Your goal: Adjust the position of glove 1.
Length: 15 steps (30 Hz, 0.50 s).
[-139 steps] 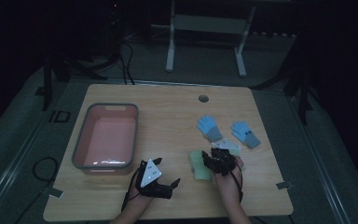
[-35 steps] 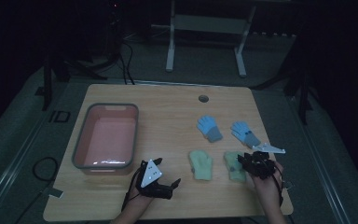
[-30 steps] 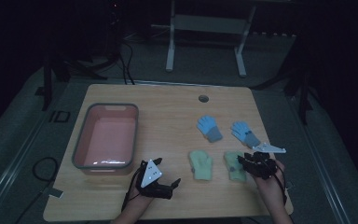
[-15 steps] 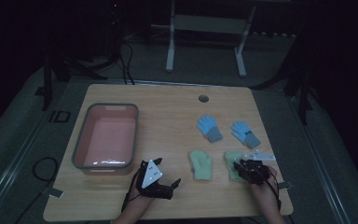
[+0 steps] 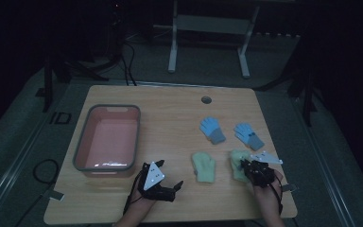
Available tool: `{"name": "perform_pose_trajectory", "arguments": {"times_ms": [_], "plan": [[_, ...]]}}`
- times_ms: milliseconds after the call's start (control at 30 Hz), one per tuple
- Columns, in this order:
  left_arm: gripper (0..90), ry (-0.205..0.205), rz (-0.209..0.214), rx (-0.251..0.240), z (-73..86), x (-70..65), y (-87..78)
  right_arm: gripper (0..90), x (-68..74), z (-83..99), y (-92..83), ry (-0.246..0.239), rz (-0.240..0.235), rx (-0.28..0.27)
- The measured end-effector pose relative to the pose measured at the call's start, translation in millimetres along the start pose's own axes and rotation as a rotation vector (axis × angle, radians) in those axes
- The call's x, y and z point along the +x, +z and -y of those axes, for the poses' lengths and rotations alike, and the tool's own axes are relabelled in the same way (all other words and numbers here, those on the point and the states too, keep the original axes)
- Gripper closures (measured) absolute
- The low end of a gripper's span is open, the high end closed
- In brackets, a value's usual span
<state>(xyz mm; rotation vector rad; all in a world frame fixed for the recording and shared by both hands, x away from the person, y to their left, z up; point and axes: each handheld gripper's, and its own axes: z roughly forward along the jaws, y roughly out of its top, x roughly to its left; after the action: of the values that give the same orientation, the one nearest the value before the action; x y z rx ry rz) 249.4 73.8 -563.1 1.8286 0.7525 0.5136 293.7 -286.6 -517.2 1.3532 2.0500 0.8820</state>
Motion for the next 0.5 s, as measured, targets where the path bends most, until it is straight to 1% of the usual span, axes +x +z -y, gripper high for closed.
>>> {"name": "perform_pose_trajectory", "arguments": {"times_ms": [33,100,133,200,233,367,400,467,500], "plan": [[1.9,0.0,0.0,0.0,0.0,0.0,0.0,85.5,1.6,-4.1,-4.1,0.01,-0.002,-0.01],[1.9,0.002,-0.001,-0.001,0.0,0.0,0.0,85.5,6.3,-12.6,-10.8,0.011,0.0,-0.015],[1.9,0.002,-0.001,-0.001,0.0,-0.1,0.0,85.5,9.6,-16.4,-14.6,0.017,-0.002,-0.026],[1.9,0.003,-0.002,0.0,0.0,-0.2,0.0,85.4,18.6,-24.7,-20.6,0.001,0.006,-0.035],[2.0,0.002,-0.002,0.0,0.0,-0.2,0.0,85.4,23.2,-28.6,-23.4,0.003,0.003,-0.045],[1.9,0.003,-0.003,-0.002,0.0,-0.7,0.1,85.4,43.0,-43.7,-28.8,0.0,-0.022,-0.067],[2.0,0.006,-0.002,-0.001,0.0,-0.6,0.0,85.4,48.2,-46.7,-28.7,0.003,-0.041,-0.068],[1.9,0.004,-0.003,-0.004,0.0,-0.7,0.1,85.5,59.4,-51.7,-27.8,-0.005,-0.054,-0.073],[1.9,0.006,-0.002,-0.002,0.0,-0.6,0.0,85.4,64.5,-53.7,-26.7,0.0,-0.068,-0.072]]}}
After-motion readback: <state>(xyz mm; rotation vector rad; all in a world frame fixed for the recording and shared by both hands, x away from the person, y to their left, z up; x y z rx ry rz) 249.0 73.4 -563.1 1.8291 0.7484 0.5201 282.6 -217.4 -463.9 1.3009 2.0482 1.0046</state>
